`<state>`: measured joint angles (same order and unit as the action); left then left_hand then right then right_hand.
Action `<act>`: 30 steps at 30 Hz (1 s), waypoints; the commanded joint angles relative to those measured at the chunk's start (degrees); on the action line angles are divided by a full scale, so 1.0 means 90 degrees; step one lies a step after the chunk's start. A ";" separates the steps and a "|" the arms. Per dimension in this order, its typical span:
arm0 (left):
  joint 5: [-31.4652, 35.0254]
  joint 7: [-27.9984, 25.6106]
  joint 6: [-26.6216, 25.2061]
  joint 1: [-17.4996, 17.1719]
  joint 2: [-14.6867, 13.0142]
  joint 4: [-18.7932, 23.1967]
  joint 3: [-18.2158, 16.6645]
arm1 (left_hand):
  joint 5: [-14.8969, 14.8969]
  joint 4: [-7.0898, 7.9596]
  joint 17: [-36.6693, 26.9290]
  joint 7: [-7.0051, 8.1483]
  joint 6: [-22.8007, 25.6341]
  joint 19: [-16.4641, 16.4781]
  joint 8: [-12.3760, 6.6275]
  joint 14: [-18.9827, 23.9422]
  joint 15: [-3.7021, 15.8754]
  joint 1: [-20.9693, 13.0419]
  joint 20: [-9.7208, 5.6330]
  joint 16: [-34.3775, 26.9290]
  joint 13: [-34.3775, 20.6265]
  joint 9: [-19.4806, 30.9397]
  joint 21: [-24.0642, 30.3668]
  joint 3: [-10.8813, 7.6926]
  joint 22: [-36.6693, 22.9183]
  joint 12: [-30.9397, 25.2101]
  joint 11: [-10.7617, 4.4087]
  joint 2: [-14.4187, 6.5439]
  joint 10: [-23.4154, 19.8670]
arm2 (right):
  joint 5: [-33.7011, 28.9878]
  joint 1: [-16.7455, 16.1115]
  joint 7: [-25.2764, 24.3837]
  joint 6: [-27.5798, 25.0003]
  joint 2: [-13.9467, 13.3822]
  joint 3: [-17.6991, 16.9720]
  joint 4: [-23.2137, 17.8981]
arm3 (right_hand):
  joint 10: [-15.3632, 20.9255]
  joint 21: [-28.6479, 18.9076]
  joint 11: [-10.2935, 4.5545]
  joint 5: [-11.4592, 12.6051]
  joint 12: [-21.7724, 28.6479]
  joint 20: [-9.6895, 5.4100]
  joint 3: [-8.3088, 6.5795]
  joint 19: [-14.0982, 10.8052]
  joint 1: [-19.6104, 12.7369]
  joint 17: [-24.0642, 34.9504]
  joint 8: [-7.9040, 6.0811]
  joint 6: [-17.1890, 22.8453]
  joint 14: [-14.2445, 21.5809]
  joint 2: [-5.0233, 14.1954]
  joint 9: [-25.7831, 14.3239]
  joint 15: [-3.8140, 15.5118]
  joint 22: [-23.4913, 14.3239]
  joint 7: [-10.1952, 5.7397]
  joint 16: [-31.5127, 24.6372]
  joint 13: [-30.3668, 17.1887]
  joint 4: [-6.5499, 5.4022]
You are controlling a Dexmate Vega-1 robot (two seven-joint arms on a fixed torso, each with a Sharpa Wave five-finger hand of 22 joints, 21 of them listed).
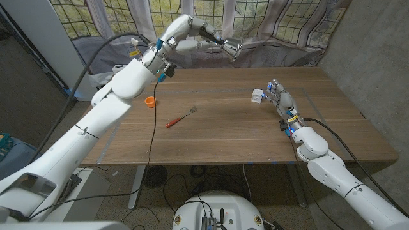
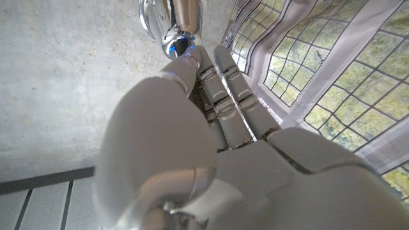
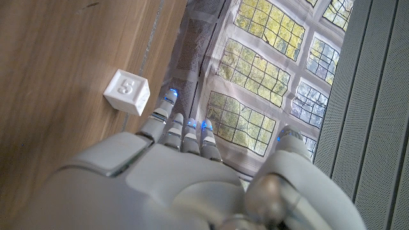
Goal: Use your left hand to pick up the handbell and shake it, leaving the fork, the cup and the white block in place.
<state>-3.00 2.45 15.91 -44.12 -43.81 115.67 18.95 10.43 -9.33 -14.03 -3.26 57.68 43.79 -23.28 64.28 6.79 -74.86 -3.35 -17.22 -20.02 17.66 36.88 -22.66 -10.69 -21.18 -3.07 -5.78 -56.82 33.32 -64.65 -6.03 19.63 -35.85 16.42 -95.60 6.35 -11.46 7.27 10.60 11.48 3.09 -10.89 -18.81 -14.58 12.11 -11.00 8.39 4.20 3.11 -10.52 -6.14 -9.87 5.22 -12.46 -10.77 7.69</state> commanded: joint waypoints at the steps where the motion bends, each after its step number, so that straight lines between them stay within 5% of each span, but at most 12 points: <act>1: 0.2295 -0.0083 -0.1295 -0.0094 -0.0716 0.0509 0.0454 | 0.0035 0.0004 -0.0028 0.0017 0.0004 -0.0028 -0.0011 0.0627 0.0580 -0.0025 -0.0022 -0.0005 -0.2354 0.0036 0.0055 -0.0048 -0.0007 0.0013 -0.0079 -0.0054 -0.0226 | 0.0099 0.0063 0.0133 -0.0028 -0.0010 0.0022 0.0131 | 0.0028 -0.0003 0.0021 -0.0019 0.0019 0.0030 0.0038 -0.0018 -0.0052 0.0023 -0.0028 0.0055 0.0032 0.0020 -0.0021 -0.0003 -0.0017 0.0000 0.0013 -0.0036 -0.0010; 18: 0.5842 0.0520 -0.3518 -0.0699 -0.1822 0.1626 0.0358 | 0.0031 -0.0001 -0.0053 0.0004 -0.0004 -0.0060 -0.0003 0.0595 0.0590 -0.0026 -0.0017 -0.0003 -0.2395 0.0049 0.0108 -0.0059 -0.0004 0.0053 -0.0084 -0.0053 -0.0232 | 0.0136 0.0265 0.0295 -0.0027 0.0101 0.0170 0.0414 | 0.0027 0.0000 0.0026 -0.0019 0.0014 0.0039 0.0038 -0.0020 -0.0050 0.0024 -0.0023 0.0052 0.0035 0.0027 -0.0021 -0.0001 -0.0017 0.0007 0.0015 -0.0036 -0.0015; 24: 0.8170 0.1432 -0.4439 -0.0771 -0.2054 0.2020 0.0479 | 0.0028 0.0004 -0.0064 0.0023 -0.0003 -0.0088 0.0000 0.0594 0.0590 -0.0019 -0.0020 -0.0008 -0.2410 0.0048 0.0115 -0.0059 -0.0003 0.0068 -0.0099 -0.0056 -0.0218 | 0.0152 0.0342 0.0353 -0.0017 0.0151 0.0229 0.0490 | 0.0021 0.0002 0.0026 -0.0018 0.0010 0.0041 0.0037 -0.0018 -0.0052 0.0024 -0.0020 0.0047 0.0032 0.0028 -0.0021 0.0001 -0.0017 0.0007 0.0018 -0.0036 -0.0014; 30: 0.9971 0.1855 -0.4888 -0.0982 -0.2070 0.2088 0.0058 | 0.0026 0.0006 -0.0072 0.0054 0.0012 -0.0100 0.0001 0.0584 0.0602 -0.0012 -0.0035 -0.0006 -0.2416 0.0040 0.0133 -0.0060 -0.0001 0.0089 -0.0128 -0.0055 -0.0221 | 0.0173 0.0369 0.0370 -0.0025 0.0188 0.0270 0.0537 | 0.0027 0.0004 0.0026 -0.0018 0.0010 0.0041 0.0036 -0.0018 -0.0052 0.0025 -0.0018 0.0046 0.0031 0.0034 -0.0021 0.0003 -0.0017 0.0003 0.0019 -0.0036 -0.0016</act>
<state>52.13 10.94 -17.58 -50.24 -59.78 130.84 22.60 10.40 -9.19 -14.53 -3.25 57.69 43.20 -23.22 64.29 6.79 -75.07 -3.37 -16.78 -20.02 17.99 37.73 -22.80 -10.69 -20.28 -3.08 -5.56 -57.22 34.60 -62.16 -3.35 19.32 -34.83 18.04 -91.91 6.34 -11.47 7.27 10.60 11.47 3.08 -10.73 -18.82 -14.58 12.11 -11.00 8.38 4.19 3.11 -10.52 -6.14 -9.87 5.22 -12.47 -10.77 7.53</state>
